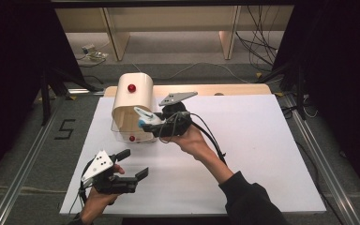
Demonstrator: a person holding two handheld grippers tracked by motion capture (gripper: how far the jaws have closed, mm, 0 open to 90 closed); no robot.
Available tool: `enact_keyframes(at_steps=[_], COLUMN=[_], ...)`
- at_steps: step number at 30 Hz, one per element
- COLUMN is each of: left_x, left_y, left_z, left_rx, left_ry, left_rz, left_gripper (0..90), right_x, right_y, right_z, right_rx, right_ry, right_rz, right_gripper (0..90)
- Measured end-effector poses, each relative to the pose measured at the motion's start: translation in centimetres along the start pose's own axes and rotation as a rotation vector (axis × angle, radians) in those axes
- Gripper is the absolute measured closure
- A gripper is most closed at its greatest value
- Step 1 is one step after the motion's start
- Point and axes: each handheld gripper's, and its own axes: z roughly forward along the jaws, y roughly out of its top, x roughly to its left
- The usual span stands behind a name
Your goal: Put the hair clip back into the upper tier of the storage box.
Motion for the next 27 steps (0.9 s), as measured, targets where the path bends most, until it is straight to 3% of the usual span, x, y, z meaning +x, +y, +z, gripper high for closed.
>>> enact_keyframes(at_steps=[27], left_x=[0.0], left_y=[0.0], left_z=[-0.1], left_rx=[-0.002], left_ry=[-0.003], left_rz=[-0.001], left_gripper=[6.7], right_x=[0.7], right_y=[1.0], right_z=[3.9], right_rx=[0.03], right_ry=[0.011], right_rz=[-0.011], right_gripper=[45.8])
